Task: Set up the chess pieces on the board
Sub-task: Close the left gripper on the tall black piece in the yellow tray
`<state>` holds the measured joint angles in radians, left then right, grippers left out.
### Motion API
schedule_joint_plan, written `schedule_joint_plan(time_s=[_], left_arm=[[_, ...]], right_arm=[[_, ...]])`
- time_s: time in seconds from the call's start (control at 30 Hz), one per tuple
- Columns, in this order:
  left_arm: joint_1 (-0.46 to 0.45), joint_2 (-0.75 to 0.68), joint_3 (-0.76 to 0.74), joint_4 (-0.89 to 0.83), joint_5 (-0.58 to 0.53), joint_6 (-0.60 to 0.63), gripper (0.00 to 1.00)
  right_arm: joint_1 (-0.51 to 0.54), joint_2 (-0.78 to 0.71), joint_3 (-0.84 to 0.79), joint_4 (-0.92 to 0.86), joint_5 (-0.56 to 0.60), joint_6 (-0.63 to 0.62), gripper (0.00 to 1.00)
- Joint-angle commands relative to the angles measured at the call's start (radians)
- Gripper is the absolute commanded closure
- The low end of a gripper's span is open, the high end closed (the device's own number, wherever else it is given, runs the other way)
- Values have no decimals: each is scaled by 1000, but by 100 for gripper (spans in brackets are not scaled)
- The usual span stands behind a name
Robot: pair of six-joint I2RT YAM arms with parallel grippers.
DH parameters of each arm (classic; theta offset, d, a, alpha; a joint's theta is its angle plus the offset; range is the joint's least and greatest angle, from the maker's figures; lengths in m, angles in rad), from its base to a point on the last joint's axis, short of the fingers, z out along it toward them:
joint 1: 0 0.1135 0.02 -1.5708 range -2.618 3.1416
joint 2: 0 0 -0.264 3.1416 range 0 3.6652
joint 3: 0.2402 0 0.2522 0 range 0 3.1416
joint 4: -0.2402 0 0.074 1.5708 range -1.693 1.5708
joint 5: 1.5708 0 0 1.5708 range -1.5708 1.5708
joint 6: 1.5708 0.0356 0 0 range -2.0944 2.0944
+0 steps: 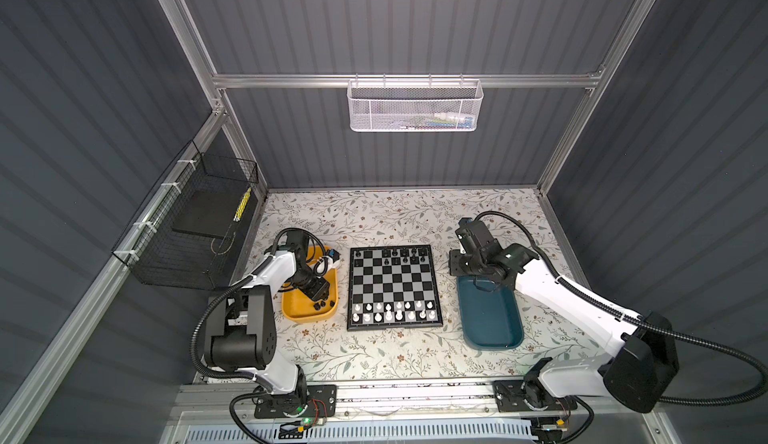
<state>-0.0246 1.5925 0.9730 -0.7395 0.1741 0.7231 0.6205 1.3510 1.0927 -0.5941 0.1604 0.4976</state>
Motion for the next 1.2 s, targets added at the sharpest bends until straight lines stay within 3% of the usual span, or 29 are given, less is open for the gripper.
schedule_joint_plan(time_s=[0.0, 0.47, 0.77, 1.17], left_arm=[[-3, 16, -7, -9, 29, 10, 53], [-3, 23, -10, -15, 41, 14, 64], [-5, 32, 0, -37, 56, 21, 62], [-6, 24, -15, -20, 39, 17, 70]], right_arm=[[-3, -14, -11, -4, 1, 12, 73], [-3, -4, -11, 4, -3, 9, 73], [-3, 0, -12, 6, -5, 9, 73], [-4, -3, -19, 11, -7, 6, 73]])
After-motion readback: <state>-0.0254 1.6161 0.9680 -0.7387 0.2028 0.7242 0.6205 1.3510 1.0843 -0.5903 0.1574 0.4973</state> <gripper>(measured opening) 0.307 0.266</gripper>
